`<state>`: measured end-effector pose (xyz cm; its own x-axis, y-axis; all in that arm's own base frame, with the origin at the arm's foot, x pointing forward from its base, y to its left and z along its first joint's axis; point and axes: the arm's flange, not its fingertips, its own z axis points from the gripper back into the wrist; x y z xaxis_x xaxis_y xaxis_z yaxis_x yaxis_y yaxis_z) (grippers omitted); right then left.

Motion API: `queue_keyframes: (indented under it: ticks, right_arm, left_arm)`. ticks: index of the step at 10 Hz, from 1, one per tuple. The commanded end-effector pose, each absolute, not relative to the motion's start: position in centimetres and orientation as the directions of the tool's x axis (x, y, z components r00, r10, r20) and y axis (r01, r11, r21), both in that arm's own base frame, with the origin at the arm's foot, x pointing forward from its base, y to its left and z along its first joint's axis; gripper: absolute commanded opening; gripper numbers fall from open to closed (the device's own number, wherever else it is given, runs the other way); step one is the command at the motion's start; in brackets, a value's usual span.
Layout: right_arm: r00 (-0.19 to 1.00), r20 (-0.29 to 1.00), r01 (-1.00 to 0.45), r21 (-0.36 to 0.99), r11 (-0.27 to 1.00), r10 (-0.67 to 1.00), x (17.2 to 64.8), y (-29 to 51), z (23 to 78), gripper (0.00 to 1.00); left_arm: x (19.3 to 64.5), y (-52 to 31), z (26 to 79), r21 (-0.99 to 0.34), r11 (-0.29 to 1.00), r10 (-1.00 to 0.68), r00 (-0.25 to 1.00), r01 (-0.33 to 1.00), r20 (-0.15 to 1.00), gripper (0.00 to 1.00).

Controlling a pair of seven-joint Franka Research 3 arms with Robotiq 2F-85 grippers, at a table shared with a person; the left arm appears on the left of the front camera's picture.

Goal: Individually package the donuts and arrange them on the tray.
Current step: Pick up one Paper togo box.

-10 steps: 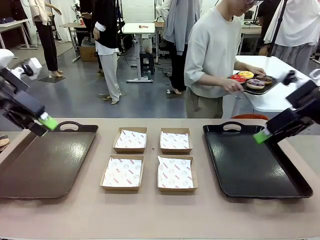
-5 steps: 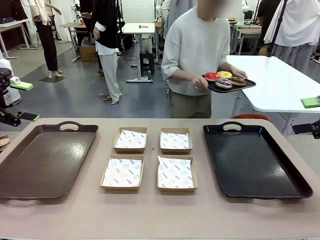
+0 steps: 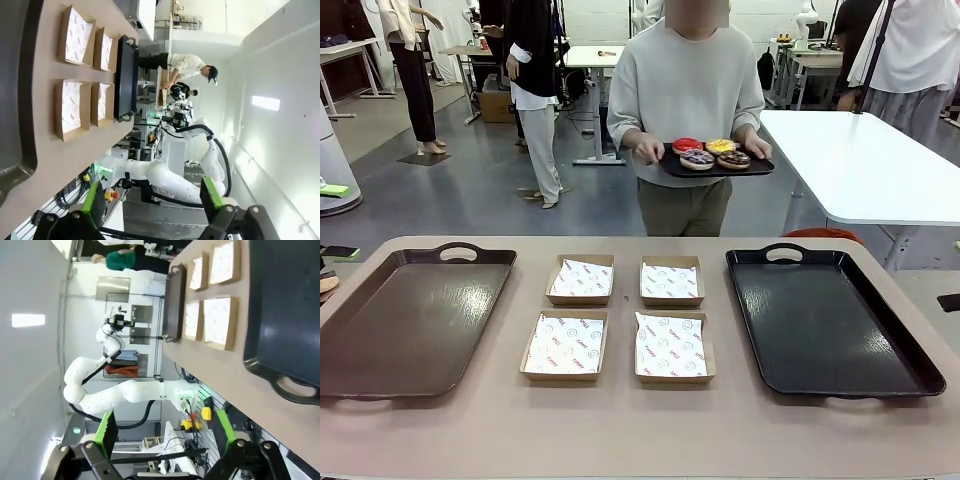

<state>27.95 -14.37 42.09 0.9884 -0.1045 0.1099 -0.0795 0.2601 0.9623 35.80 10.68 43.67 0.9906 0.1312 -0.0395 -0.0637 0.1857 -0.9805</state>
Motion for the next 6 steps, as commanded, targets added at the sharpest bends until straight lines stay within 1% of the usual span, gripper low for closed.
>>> queue_keyframes:
  ticks: [1,2,6]
  right_arm:
    - [0.983,0.137,-0.098,0.954,0.283,-0.121,28.05,-14.85,42.07,1.00]
    - [0.988,0.110,-0.079,0.962,0.260,-0.105,27.95,-14.37,42.09,1.00]
    - [0.988,0.110,-0.079,0.962,0.260,-0.105,27.95,-14.37,42.09,1.00]
  left_arm:
    - [35.57,10.50,43.36,-0.970,0.241,0.141,0.990,-0.032,0.002,1.00]
    - [35.80,10.68,43.67,-0.981,0.186,0.131,0.991,-0.064,-0.039,1.00]
    - [35.80,10.68,43.67,-0.981,0.186,0.131,0.991,-0.064,-0.039,1.00]
